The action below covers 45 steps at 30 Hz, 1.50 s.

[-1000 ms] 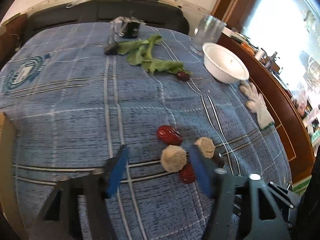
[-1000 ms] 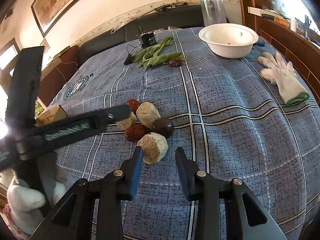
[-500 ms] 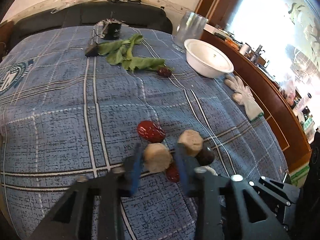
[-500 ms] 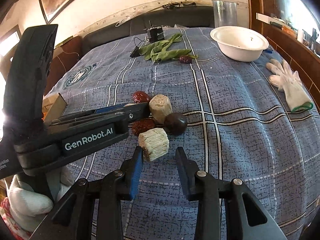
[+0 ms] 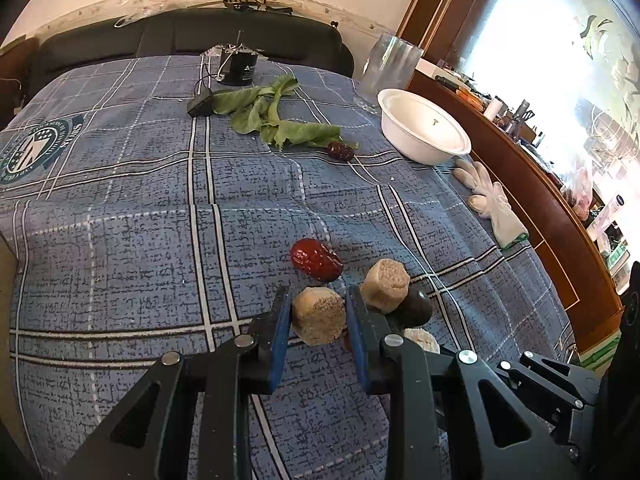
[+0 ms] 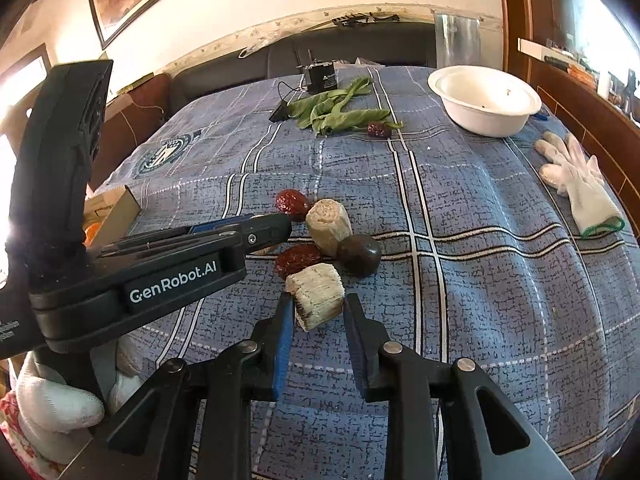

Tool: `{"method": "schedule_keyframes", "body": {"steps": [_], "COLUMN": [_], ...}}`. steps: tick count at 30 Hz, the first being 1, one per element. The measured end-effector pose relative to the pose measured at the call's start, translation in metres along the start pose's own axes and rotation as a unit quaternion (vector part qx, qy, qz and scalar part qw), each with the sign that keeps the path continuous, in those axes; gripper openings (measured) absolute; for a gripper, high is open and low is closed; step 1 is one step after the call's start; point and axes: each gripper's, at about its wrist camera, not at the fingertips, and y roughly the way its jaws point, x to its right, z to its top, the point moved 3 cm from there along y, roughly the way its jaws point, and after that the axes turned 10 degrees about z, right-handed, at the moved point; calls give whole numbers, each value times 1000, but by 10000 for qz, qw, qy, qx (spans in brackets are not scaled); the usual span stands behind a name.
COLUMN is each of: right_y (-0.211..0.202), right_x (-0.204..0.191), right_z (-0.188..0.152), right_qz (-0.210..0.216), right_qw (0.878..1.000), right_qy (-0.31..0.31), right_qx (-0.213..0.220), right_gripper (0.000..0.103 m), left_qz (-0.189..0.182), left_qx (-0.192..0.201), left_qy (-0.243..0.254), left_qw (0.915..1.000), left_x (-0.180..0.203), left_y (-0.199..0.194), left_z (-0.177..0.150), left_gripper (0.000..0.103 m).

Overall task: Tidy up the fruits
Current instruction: 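Carry both white cubes over the tray and open both tools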

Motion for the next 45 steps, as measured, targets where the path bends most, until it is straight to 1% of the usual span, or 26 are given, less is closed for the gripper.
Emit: {"method": "schedule_keyframes", "body": {"steps": [4, 9, 13, 15, 19, 21, 24, 26, 28, 31, 35, 36, 38, 42, 44, 45], "right_y": [8, 7, 1, -1, -2, -6, -16, -24, -27, -29, -22, -19, -11, 6, 14, 19], "right_x": [0, 3, -1, -4, -9, -14, -25, -38, -53, -84, -132, -143, -168, -206, -224, -232], "right_z": [1, 1, 0, -1, -1, -1, -1, -1, -1, 1, 2, 1, 0, -3, -4, -5], "right_qz": [116, 365, 370, 284, 110, 123, 336, 561, 697, 984, 1407, 1488, 1633, 1758, 1761, 1745], "right_qw": [9998, 9992, 9993, 9996, 9999, 9999, 9994, 9983, 9975, 9949, 9890, 9874, 9841, 9794, 9774, 9766], "right_qy": [10, 125, 52, -3, -99, -77, 11, 33, -30, -205, -460, -523, -664, -927, -1089, -1170], "right_qx": [-156, -87, 42, 86, 61, 66, 120, 135, 124, 85, -46, -88, -194, -356, -430, -463], "right_gripper": [27, 27, 26, 26, 26, 26, 26, 26, 26, 26, 27, 27, 27, 27, 27, 27], "left_qz": [72, 116, 122, 192, 214, 267, 548, 752, 962, 1331, 1827, 1892, 1988, 2064, 2008, 1916], "left_qx": [4, 39, 110, 183, 430, 505, 567, 593, 592, 548, 503, 484, 409, 251, 186, 163], "left_qy": [-1, -17, -97, -130, -302, -402, -597, -908, -1217, -1662, -2023, -2072, -2191, -2320, -2402, -2449], "left_qw": [10000, 9999, 9998, 9996, 9984, 9976, 9951, 9913, 9861, 9755, 9608, 9586, 9544, 9502, 9496, 9503], "left_x": [0, 0, -2, -4, -16, -28, -56, -86, -114, -158, -203, -210, -224, -242, -250, -253], "left_y": [-1, -3, -13, -24, -66, -87, -116, -136, -149, -167, -183, -185, -185, -179, -175, -173], "left_z": [-2, -2, -1, -1, -6, -11, -24, -37, -49, -66, -84, -87, -96, -107, -111, -112], "left_gripper": [26, 26, 26, 26, 26, 26, 26, 26, 26, 26, 26, 26, 26, 26, 26, 26]}}
